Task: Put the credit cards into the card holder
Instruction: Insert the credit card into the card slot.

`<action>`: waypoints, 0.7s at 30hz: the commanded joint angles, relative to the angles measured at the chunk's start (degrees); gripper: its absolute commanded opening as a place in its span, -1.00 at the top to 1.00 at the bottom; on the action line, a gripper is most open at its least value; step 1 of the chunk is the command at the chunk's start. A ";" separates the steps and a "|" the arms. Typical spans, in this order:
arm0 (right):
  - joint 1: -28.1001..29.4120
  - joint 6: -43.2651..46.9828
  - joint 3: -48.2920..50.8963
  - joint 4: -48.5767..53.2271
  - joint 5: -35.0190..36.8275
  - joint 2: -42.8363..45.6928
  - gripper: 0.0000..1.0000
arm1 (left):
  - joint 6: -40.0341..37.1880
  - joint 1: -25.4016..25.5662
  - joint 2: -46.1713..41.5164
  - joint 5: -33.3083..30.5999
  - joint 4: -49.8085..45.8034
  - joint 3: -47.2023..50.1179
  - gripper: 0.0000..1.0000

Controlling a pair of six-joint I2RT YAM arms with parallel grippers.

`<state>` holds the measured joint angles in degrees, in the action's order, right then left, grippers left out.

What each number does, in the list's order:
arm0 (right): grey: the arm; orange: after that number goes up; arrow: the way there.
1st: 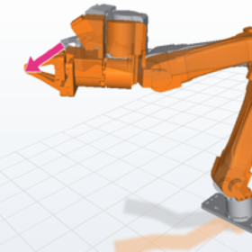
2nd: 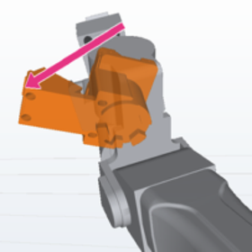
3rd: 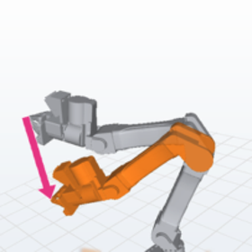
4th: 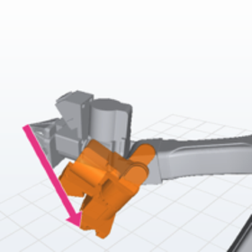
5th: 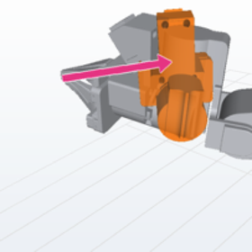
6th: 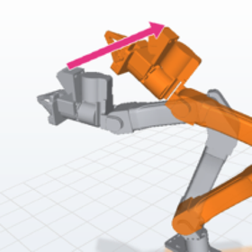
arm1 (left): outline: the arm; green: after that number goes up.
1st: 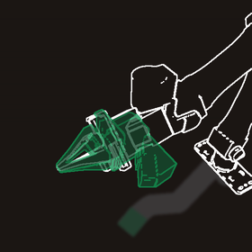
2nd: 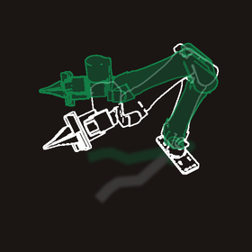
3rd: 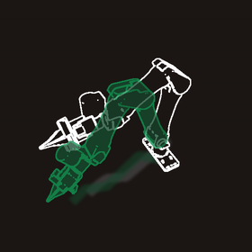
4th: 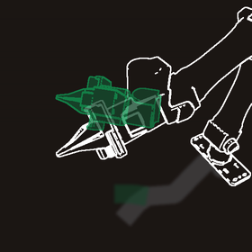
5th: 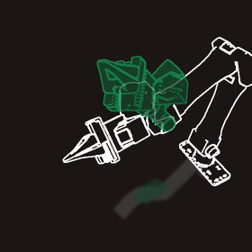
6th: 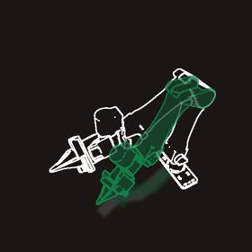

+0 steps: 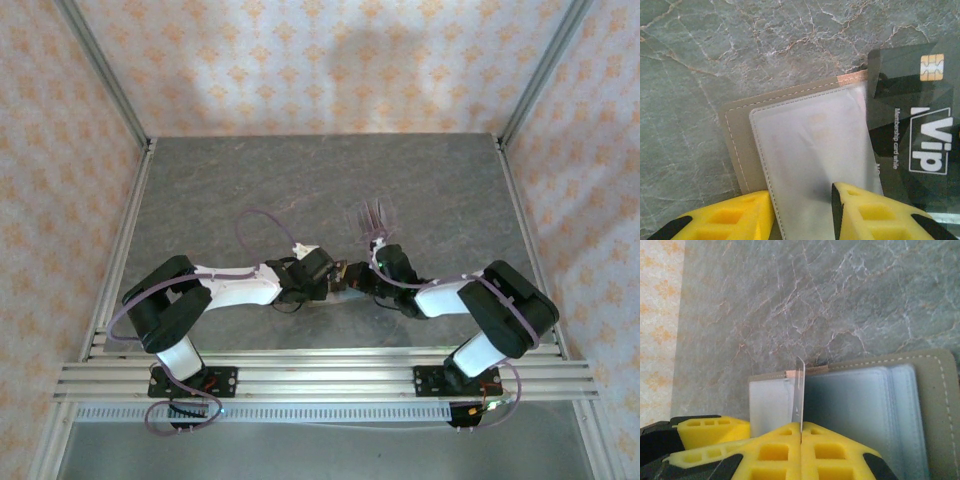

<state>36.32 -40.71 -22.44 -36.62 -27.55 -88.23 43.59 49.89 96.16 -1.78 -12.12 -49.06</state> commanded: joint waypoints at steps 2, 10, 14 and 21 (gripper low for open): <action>0.07 -1.22 0.62 -1.96 -2.13 1.47 1.00 | 0.88 0.02 2.83 -1.21 -4.01 2.89 0.26; 0.07 -1.65 0.81 -2.37 -3.78 -0.93 1.00 | 0.97 -0.05 2.62 -1.29 -3.88 3.05 0.26; 0.07 -0.16 0.28 0.95 -4.57 -1.25 1.00 | 0.88 -0.01 2.63 -1.22 -3.79 3.00 0.26; 0.07 3.67 -2.42 11.26 -5.50 -0.47 1.00 | 0.88 -0.04 2.41 -1.29 -3.78 3.27 0.26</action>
<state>36.29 -40.18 -23.46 -32.77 -31.66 -88.66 43.62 49.89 96.14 -1.83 -11.81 -48.90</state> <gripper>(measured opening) 0.044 0.372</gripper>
